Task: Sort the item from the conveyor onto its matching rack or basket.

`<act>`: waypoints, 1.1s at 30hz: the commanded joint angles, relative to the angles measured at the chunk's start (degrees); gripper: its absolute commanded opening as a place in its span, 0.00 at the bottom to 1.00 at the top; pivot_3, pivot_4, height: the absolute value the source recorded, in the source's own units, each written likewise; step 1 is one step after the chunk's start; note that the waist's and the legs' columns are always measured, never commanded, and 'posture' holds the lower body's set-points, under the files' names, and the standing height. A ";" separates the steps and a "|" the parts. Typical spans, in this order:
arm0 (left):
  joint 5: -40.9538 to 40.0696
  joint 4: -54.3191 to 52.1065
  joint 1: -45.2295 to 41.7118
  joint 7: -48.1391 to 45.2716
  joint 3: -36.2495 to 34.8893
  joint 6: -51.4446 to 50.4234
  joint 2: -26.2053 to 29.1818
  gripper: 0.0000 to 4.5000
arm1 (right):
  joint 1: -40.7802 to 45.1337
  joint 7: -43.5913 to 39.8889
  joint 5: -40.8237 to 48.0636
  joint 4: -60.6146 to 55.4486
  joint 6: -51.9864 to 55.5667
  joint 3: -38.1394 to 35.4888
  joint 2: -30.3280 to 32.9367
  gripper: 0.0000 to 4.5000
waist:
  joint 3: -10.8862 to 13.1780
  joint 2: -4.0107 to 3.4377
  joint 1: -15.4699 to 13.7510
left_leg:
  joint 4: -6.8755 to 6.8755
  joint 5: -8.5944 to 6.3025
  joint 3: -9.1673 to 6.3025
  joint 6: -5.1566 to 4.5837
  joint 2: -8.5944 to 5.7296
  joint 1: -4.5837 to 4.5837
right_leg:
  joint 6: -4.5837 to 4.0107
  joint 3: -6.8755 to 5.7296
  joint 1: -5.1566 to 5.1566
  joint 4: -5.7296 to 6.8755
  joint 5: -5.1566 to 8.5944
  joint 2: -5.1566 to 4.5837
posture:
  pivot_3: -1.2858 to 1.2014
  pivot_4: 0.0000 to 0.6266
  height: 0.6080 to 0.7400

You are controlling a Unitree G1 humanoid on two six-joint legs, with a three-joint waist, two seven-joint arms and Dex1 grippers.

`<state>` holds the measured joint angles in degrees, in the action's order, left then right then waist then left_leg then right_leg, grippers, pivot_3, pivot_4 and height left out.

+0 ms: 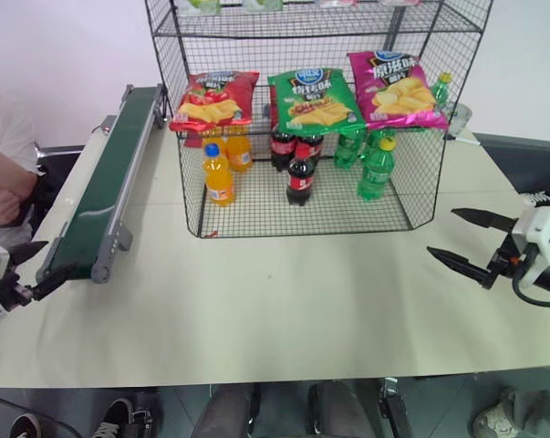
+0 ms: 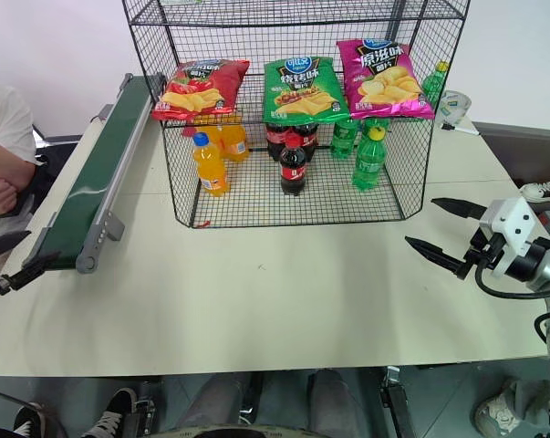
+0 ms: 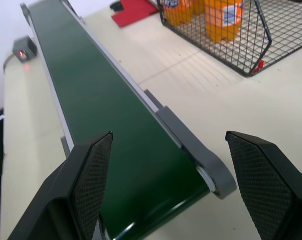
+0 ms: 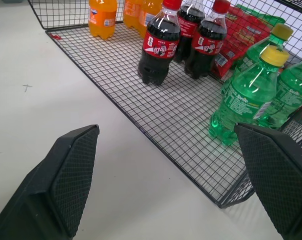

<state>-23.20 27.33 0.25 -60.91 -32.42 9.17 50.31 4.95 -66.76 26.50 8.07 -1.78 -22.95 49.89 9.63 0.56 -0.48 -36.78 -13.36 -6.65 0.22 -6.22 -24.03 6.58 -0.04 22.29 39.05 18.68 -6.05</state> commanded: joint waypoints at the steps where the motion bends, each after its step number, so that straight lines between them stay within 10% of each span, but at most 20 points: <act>1: 1.35 -1.34 -1.00 2.55 -0.48 3.21 0.38 0.84 | 0.25 0.12 0.68 -2.06 -0.54 -0.67 -0.10 1.00 | 0.00 0.00 -0.06 | 0.00 0.00 0.00 0.00 0.00 0.00 | 0.00 0.00 0.01 0.00 0.00 0.00 | 0.52 0.24 0.99; 33: -1.53 -12.42 3.16 2.74 -0.89 -0.32 -2.23 0.84 | 3.66 1.18 -0.09 -0.11 -1.29 1.16 -0.87 1.00 | 0.01 -0.01 0.02 | 0.01 0.00 0.00 0.00 0.00 0.00 | 0.00 0.00 0.00 -0.01 0.00 0.00 | 0.52 0.24 0.99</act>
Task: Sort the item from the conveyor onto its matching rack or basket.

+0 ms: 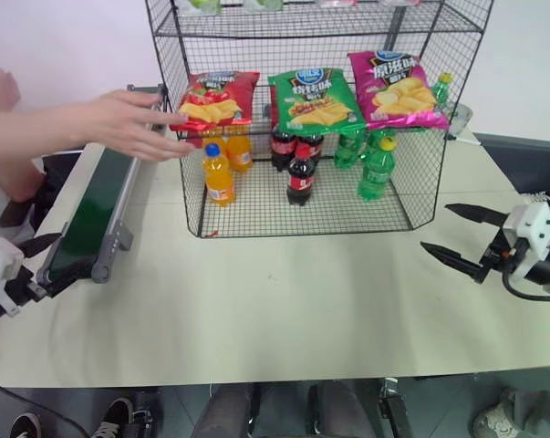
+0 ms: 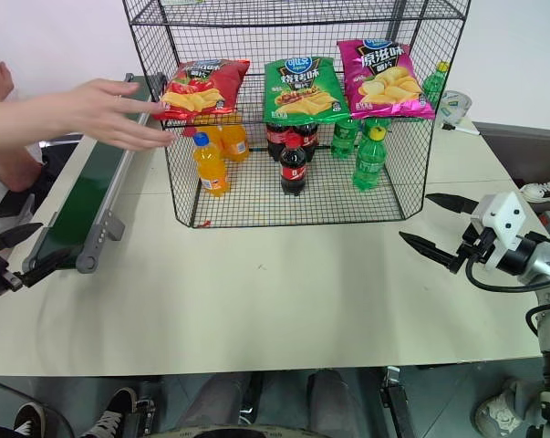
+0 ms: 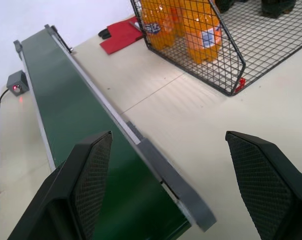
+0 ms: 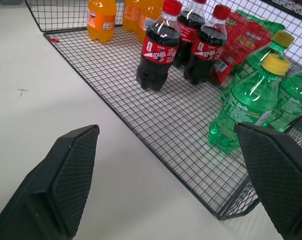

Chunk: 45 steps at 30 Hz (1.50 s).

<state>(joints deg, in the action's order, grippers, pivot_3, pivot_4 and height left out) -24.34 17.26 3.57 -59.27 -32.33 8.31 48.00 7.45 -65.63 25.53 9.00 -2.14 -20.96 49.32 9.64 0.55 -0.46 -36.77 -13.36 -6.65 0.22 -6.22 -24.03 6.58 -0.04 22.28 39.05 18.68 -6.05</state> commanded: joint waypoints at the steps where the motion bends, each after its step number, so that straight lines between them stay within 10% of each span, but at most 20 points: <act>1: -0.46 -2.73 -0.02 1.18 -0.90 0.45 -0.03 0.84 | 1.14 -0.01 0.97 -1.43 -0.83 -0.67 -0.38 1.00 | 0.00 0.00 0.00 | 0.00 0.00 0.00 0.00 0.00 0.00 | 0.00 0.00 0.00 0.00 0.00 0.00 | 0.52 0.24 0.99; 28: -1.11 -10.59 1.93 6.63 -1.59 -6.69 -2.74 0.84 | 1.88 5.66 3.89 -11.63 6.12 4.46 -8.23 1.00 | 0.01 -0.02 0.06 | 0.05 0.00 0.00 0.00 0.01 0.00 | 0.00 0.01 0.02 -0.01 0.00 0.01 | 0.52 0.24 0.99; 37: -0.37 -13.81 3.64 9.14 -1.23 -6.29 -4.94 0.84 | 5.04 11.19 2.45 -21.44 10.27 21.26 -23.54 1.00 | -0.01 0.03 0.30 | 0.29 0.04 0.00 0.06 0.00 0.04 | -0.03 0.05 0.19 -0.10 -0.02 0.03 | 0.52 0.24 0.99; 45: 0.57 -15.72 5.02 9.49 -0.39 -5.51 -5.19 0.84 | 6.24 2.40 2.67 -19.81 8.78 27.70 -23.45 1.00 | -0.02 0.07 0.11 | 0.54 0.04 -0.01 0.07 0.03 0.39 | -0.07 0.04 0.04 -0.28 -0.05 0.05 | 0.52 0.24 0.99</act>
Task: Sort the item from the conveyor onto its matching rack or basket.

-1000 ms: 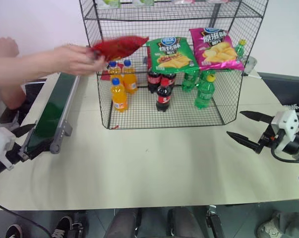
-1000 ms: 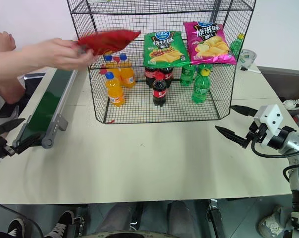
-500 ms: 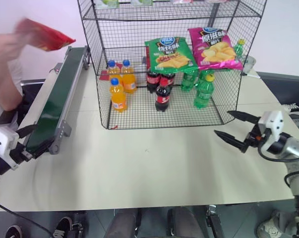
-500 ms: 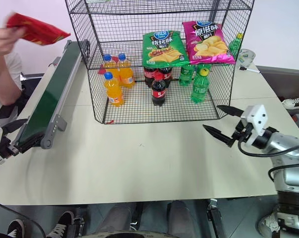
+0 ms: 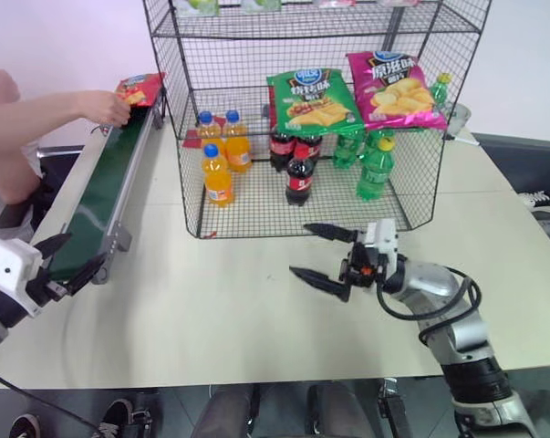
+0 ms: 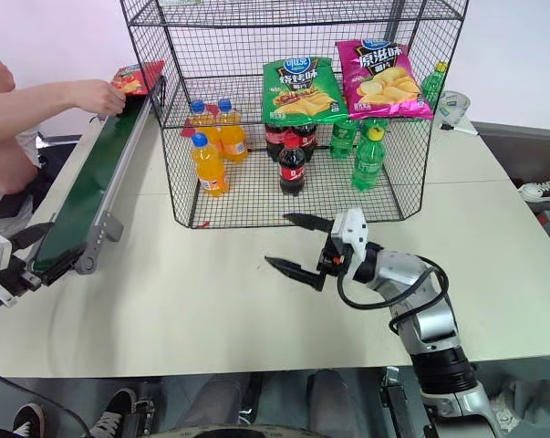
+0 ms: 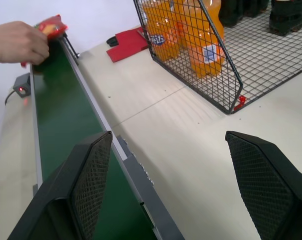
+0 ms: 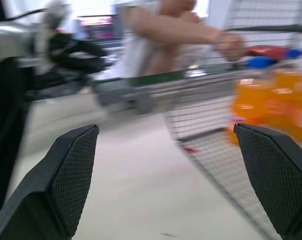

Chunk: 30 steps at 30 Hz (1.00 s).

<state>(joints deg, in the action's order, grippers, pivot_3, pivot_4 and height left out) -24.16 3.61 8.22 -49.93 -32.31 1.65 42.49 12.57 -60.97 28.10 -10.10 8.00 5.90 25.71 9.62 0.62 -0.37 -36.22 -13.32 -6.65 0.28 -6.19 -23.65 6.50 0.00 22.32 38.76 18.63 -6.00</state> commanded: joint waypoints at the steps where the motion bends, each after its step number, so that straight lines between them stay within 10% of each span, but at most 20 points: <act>1: 0.31 -2.19 0.45 0.15 -0.43 1.13 0.33 0.84 | 1.50 -2.30 0.12 -0.34 -1.23 1.03 -0.16 1.00 | 0.00 0.00 0.04 | 0.02 0.00 0.00 0.00 0.00 0.03 | 0.00 0.00 -0.02 -0.02 0.00 0.00 | 0.52 0.24 0.99; 13: 13.95 0.39 5.39 8.59 -3.10 19.21 -0.51 0.84 | 4.01 -4.10 -6.42 8.10 -8.20 2.29 0.31 1.00 | -0.01 0.01 0.27 | 0.17 0.01 0.00 0.02 0.05 0.08 | -0.08 0.00 -0.06 -0.22 -0.06 0.07 | 0.52 0.24 0.99; 30: 46.76 27.04 5.59 43.14 2.86 41.72 12.10 0.84 | 7.02 -5.79 -6.71 10.51 -8.68 2.30 0.77 1.00 | -0.01 0.03 -0.23 | 0.23 0.00 0.00 0.03 0.06 0.10 | -0.07 -0.01 -0.05 -0.29 -0.12 0.13 | 0.52 0.24 0.99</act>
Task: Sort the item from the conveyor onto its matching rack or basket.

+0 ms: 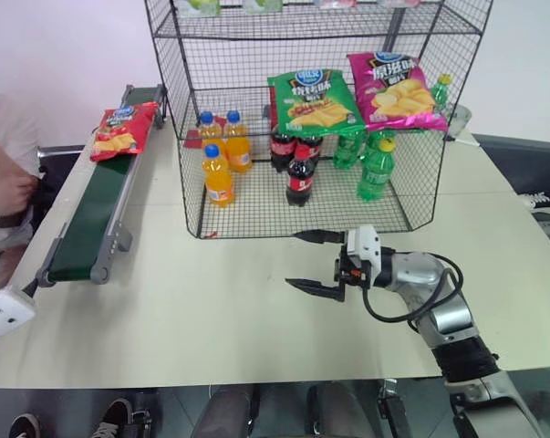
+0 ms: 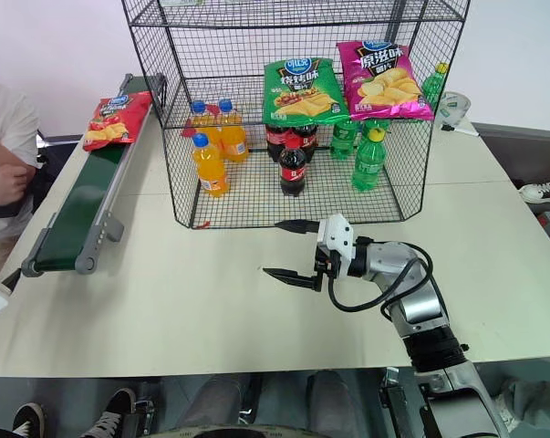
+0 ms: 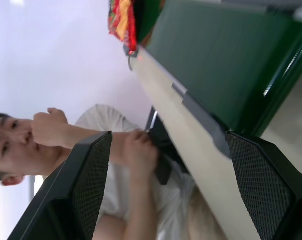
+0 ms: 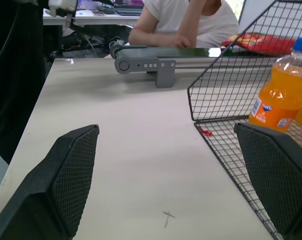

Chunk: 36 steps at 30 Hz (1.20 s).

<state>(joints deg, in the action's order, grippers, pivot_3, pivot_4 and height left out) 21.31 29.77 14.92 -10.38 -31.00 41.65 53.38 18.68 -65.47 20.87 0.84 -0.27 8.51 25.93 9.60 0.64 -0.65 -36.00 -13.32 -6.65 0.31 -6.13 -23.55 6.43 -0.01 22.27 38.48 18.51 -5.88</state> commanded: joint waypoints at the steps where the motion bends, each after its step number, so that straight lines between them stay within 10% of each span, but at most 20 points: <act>1: 2.17 1.14 -1.40 4.80 2.41 2.13 1.60 0.84 | 0.96 -1.73 0.53 -0.40 -0.43 -0.20 0.61 1.00 | 0.00 0.00 0.09 | 0.00 0.00 0.00 0.00 0.00 0.00 | 0.00 0.00 0.00 0.00 0.00 0.00 | 0.52 0.24 0.99; 36: 4.25 -1.60 5.55 16.66 8.77 0.91 3.73 0.84 | 2.04 -2.95 2.26 -2.42 1.80 -0.38 -0.20 1.00 | -0.01 0.01 1.26 | 0.05 0.00 0.01 0.00 0.02 0.00 | 0.02 0.01 0.02 0.04 -0.01 0.02 | 0.52 0.24 0.99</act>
<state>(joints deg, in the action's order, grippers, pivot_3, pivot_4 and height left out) 25.70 29.36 20.09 5.11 -19.97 43.69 57.04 19.74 -68.12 21.67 -0.05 1.43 8.57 25.94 9.60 0.66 0.62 -35.95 -13.32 -6.65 0.31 -6.12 -23.55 6.45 0.00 22.30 38.52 18.50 -5.86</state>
